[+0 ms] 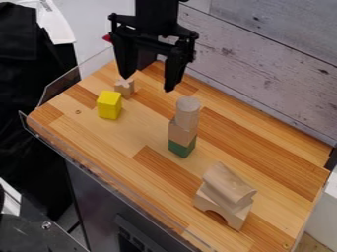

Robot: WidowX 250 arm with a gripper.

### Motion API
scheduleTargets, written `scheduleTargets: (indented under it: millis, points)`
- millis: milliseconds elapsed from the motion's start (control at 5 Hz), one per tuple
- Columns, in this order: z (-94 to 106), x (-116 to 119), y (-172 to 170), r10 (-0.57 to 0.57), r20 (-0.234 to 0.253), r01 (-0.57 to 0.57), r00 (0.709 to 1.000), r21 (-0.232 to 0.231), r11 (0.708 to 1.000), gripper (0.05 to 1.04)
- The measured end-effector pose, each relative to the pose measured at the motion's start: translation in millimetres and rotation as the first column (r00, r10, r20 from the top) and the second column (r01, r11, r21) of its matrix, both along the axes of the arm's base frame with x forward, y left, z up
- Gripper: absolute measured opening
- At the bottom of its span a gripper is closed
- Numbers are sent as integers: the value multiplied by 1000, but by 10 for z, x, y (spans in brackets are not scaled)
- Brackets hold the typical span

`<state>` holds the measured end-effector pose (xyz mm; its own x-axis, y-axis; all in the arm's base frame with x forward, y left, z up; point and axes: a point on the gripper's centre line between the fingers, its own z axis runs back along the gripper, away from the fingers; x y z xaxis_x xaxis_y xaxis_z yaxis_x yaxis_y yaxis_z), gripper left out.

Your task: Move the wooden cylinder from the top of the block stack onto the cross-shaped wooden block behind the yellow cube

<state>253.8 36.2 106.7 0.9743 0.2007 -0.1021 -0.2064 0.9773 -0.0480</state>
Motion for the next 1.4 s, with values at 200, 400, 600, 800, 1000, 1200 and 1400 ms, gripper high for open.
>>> scheduleTargets:
  millis: [200,400,600,800,1000,1200,1400]
  points:
    - [-75,-21,-8,-2,-30,1,1000,-5,1000,1000]
    - [-70,19,-74,-28,-18,28,999,-29,999,1000]
    - [-56,48,-113,-48,-3,47,999,-42,998,1000]
    - [-53,64,-174,-61,8,61,998,-66,996,1000]
    - [-94,133,-296,-92,24,94,995,-80,992,1000]
    - [-155,128,-396,-138,-3,138,990,-67,988,1000]
    - [-189,126,-435,-145,-14,144,989,-62,988,1000]
